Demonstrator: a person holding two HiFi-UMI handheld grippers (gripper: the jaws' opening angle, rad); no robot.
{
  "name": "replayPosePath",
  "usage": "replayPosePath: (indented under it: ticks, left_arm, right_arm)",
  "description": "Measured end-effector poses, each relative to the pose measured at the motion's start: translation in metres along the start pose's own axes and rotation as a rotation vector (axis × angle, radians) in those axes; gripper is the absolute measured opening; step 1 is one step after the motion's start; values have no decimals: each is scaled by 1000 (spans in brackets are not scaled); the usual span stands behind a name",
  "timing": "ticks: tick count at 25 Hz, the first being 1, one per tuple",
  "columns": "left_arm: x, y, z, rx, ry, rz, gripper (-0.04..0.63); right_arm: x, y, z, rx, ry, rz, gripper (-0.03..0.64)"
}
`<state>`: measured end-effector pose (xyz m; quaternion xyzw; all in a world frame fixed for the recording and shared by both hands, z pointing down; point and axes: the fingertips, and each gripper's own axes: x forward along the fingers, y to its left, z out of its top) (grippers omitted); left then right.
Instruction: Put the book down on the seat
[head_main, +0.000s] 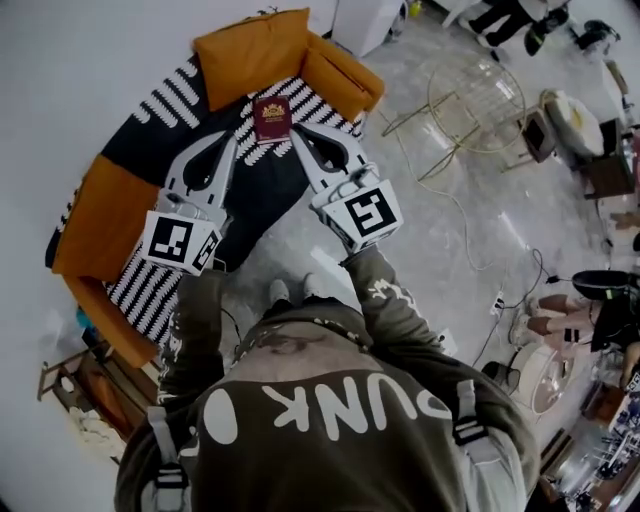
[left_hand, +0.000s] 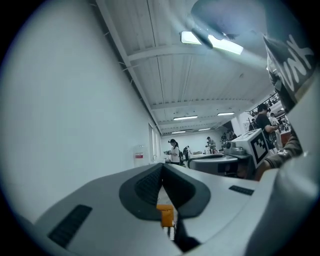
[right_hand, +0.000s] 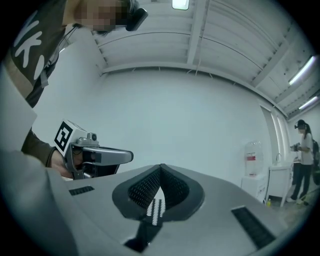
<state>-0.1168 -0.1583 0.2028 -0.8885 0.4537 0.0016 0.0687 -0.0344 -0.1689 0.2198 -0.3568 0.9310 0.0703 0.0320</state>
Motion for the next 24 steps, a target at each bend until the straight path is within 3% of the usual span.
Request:
replayPosePath:
  ticks: [14, 24]
  left_arm:
    - [-9, -22, 6, 13, -14, -3, 3]
    - [-50, -37, 48, 42, -28, 16, 3]
  right_arm:
    - [-22, 10, 8, -13, -10, 2, 10]
    - [-40, 45, 53, -29, -34, 12, 9]
